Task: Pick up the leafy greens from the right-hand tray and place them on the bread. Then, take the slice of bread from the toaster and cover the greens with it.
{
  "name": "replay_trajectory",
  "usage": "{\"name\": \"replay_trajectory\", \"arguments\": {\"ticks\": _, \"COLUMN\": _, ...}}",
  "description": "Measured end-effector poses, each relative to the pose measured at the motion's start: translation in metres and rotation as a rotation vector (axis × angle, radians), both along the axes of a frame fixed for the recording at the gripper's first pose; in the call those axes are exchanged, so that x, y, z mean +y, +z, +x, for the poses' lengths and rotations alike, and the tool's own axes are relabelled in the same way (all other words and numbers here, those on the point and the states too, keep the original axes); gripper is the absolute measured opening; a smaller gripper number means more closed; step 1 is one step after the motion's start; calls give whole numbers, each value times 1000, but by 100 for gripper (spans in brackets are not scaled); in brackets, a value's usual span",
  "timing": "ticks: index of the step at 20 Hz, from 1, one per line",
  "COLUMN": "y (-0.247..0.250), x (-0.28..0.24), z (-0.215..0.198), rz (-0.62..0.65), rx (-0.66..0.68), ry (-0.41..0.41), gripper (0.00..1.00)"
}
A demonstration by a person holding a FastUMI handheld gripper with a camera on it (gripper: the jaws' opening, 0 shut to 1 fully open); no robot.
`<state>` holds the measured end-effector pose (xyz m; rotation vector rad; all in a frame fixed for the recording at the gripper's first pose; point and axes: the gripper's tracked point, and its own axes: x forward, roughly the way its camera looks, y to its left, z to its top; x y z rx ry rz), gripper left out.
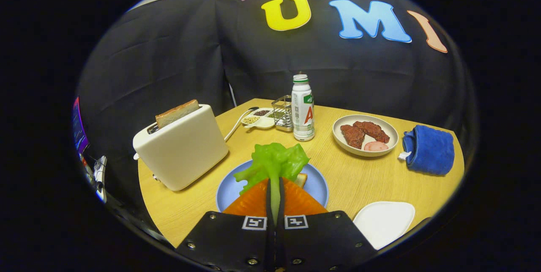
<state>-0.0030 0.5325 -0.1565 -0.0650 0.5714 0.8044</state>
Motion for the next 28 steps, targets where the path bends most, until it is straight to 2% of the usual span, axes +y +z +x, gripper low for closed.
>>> {"name": "replay_trajectory", "arguments": {"ticks": 10, "y": -31, "x": 11, "z": 6, "rz": -45, "rx": 44, "ry": -4, "gripper": 2}}
{"name": "replay_trajectory", "arguments": {"ticks": 13, "y": -32, "x": 11, "z": 6, "rz": -53, "rx": 35, "ry": -6, "gripper": 8}}
{"name": "replay_trajectory", "arguments": {"ticks": 14, "y": -31, "x": 10, "z": 7, "rz": -57, "rx": 31, "ry": -7, "gripper": 13}}
{"name": "replay_trajectory", "arguments": {"ticks": 17, "y": -32, "x": 10, "z": 7, "rz": -62, "rx": 23, "ry": -9, "gripper": 19}}
{"name": "replay_trajectory", "arguments": {"ticks": 19, "y": -30, "x": 11, "z": 6, "rz": -54, "rx": 19, "ry": -7, "gripper": 32}}
{"name": "replay_trajectory", "arguments": {"ticks": 21, "y": -28, "x": 10, "z": 8, "rz": -57, "rx": 12, "ry": -17, "gripper": 33}}
{"name": "replay_trajectory", "arguments": {"ticks": 22, "y": -27, "x": 11, "z": 7, "rz": -54, "rx": 13, "ry": -15, "gripper": 45}}
{"name": "replay_trajectory", "arguments": {"ticks": 24, "y": -26, "x": 12, "z": 7, "rz": -53, "rx": 8, "ry": -12, "gripper": 62}}
{"name": "replay_trajectory", "arguments": {"ticks": 28, "y": -21, "x": 12, "z": 5, "rz": -48, "rx": -9, "ry": -14, "gripper": 65}}
